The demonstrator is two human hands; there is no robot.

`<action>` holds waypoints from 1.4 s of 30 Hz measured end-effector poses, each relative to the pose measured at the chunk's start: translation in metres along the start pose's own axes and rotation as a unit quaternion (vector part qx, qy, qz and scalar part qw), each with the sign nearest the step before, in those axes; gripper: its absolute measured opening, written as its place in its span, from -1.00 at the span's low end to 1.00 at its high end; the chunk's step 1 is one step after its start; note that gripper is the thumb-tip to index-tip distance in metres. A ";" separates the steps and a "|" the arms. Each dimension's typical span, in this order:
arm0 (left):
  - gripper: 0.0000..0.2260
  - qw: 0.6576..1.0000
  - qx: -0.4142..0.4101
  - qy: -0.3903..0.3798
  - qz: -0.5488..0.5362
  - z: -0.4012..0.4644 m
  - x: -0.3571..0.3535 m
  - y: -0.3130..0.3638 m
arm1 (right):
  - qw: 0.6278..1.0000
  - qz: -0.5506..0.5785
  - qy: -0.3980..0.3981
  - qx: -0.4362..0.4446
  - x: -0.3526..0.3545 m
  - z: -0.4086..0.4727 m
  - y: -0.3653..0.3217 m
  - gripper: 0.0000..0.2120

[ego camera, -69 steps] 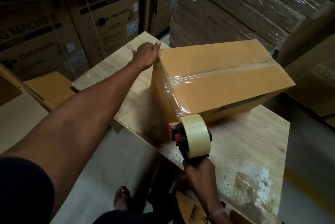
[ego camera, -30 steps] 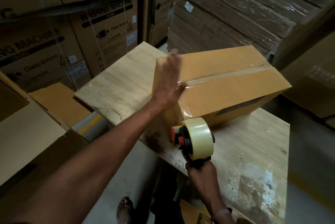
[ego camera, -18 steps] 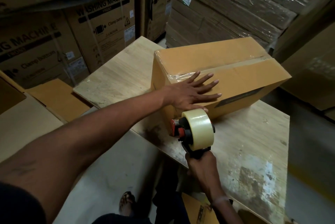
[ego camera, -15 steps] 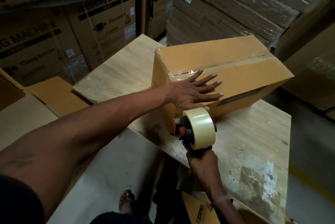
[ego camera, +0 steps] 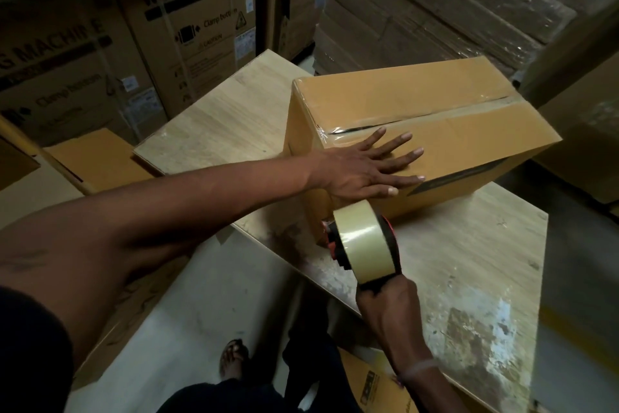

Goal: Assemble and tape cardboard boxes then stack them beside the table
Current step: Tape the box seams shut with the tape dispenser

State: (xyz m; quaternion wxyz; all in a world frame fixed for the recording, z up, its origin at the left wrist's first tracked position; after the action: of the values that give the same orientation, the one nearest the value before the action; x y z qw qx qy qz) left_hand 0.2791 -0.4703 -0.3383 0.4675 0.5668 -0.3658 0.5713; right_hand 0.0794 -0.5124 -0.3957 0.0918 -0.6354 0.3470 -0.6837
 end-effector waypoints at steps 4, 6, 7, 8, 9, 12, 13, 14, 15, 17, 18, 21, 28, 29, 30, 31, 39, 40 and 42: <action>-0.51 1.000 -0.005 -0.002 0.000 0.003 -0.002 0.000 | 0.991 -0.104 -0.003 0.082 0.013 0.007 -0.005 -0.82; -0.51 1.000 -0.002 -0.001 0.001 0.003 -0.002 -0.001 | 0.984 -0.137 -0.018 0.110 0.009 0.009 -0.001 -0.72; -0.51 1.000 -0.002 -0.001 -0.001 0.002 -0.001 -0.001 | 0.981 -0.146 -0.035 0.121 0.005 0.011 0.002 -0.69; -0.51 1.000 -0.003 0.002 -0.006 0.001 0.001 0.000 | 0.979 -0.150 -0.043 0.129 0.002 0.012 0.007 -0.71; -0.52 1.000 -0.004 0.007 -0.007 0.001 0.003 0.000 | 0.979 -0.148 -0.037 0.135 0.003 0.013 0.011 -0.76; -0.53 1.000 -0.003 0.019 -0.009 -0.002 0.010 0.002 | 0.986 -0.078 -0.005 0.148 0.004 0.009 0.020 -0.85; -0.53 1.000 0.000 0.029 -0.012 -0.004 0.014 0.003 | 0.990 -0.040 -0.007 0.137 0.003 0.005 0.025 -0.83; -0.54 0.999 0.005 0.041 -0.017 -0.007 0.018 0.003 | 0.993 -0.003 -0.012 0.120 0.000 0.000 0.033 -0.81; -0.53 0.998 0.011 0.057 -0.027 -0.009 0.023 0.004 | 0.994 0.036 -0.021 0.096 -0.005 -0.008 0.042 -0.77; -0.52 0.993 0.026 0.103 -0.045 -0.014 0.033 0.005 | 0.992 0.114 -0.026 0.055 -0.012 -0.024 0.052 -0.73; -0.51 0.990 0.036 0.129 -0.049 -0.017 0.038 0.005 | 0.988 0.149 -0.018 0.044 -0.012 -0.031 0.053 -0.77; -0.45 0.975 0.082 0.193 -0.075 -0.027 0.042 0.002 | 0.968 0.247 0.004 0.030 -0.006 -0.045 0.044 -0.96; -0.14 0.927 0.251 0.249 -0.123 -0.057 0.027 -0.013 | 0.867 0.496 0.016 -0.037 0.016 -0.011 0.012 -0.92; -0.09 0.914 0.274 0.261 -0.144 -0.063 0.022 -0.015 | 0.875 0.482 0.019 -0.024 0.026 0.005 0.004 -0.82; -0.04 0.900 0.295 0.274 -0.167 -0.069 0.017 -0.015 | 0.883 0.468 0.023 -0.010 0.035 0.022 -0.006 -0.74; 0.01 0.886 0.311 0.289 -0.187 -0.074 0.014 -0.014 | 0.887 0.460 0.042 0.013 0.045 0.040 -0.016 -0.74; 0.09 0.883 0.344 0.259 -0.186 -0.089 -0.035 -0.010 | 0.872 0.479 0.076 0.059 0.055 0.133 -0.059 -0.65; 0.06 0.890 0.345 0.243 -0.173 -0.092 -0.046 -0.010 | 0.874 0.476 0.073 0.059 0.054 0.135 -0.059 -0.66; -0.03 0.895 0.352 0.229 -0.154 -0.098 -0.058 -0.008 | 0.877 0.471 0.070 0.058 0.052 0.136 -0.059 -0.64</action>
State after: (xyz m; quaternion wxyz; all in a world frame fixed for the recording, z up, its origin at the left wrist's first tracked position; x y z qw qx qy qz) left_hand 0.2524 -0.3817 -0.4058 0.3903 0.5968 0.0679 0.6978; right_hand 0.2158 -0.5475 -0.3255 0.4154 -0.3411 0.5702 -0.6213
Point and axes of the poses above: each hand's wrist, its own z-axis towards the middle knuckle, its own x-axis out of the back of the hand, y = z × x, the point moved 8 cm from there along z, towards the middle knuckle, and after that the axes turned 13 degrees about x, right-handed, at the moved point
